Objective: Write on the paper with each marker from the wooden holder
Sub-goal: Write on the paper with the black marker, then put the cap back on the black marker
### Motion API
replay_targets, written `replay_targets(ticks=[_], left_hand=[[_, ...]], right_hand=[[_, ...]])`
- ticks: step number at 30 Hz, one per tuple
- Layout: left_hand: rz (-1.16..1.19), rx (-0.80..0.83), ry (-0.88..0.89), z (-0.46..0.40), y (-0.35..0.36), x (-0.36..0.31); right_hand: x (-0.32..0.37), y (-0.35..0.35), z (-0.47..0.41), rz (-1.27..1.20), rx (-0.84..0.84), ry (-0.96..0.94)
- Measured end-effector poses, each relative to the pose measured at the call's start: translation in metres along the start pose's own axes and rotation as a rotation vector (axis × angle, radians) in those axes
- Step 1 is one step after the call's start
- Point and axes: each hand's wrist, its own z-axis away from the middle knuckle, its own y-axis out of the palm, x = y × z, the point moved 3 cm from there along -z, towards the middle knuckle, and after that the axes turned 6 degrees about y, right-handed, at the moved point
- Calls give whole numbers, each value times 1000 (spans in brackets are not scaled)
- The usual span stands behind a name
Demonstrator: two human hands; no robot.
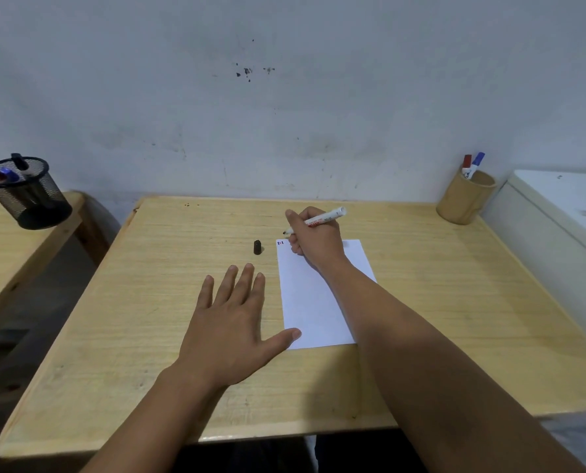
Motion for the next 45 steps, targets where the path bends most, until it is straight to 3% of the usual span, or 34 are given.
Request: replay_targets(ticks=[5, 9, 11, 14, 15, 20, 24, 28, 32, 36, 40, 45], left_hand=[[34, 2, -15, -1, -3, -1], [167, -34, -25, -3, -11, -4], [319, -157, -42, -6, -16, -4], [430, -528, -80, -20, -32, 3], [436, -585, -90, -28, -38, 6], [418, -410, -195, -67, -49, 22], [423, -313, -219, -83, -42, 25], [393, -326, -236, -87, -36, 25], [451, -344, -261, -90, -33, 31], [719, -408, -327, -96, -41, 39], [1271, -433, -356, -103, -56, 42], [1430, -432, -307, -108, -73, 32]], right_hand=[[19, 0, 7, 23, 157, 22], [39, -17, 15, 21, 95, -81], [46, -30, 22, 88, 78, -96], [56, -47, 34, 86, 77, -75], [58, -51, 36, 72, 78, -78], [69, -67, 43, 83, 6, -178], [74, -69, 49, 149, 184, -143], [80, -74, 57, -9, 216, -44], [79, -74, 58, -42, 200, -81], [71, -70, 54, 169, 161, -107], [59, -63, 50, 411, 151, -190], [55, -55, 51, 535, 143, -214]])
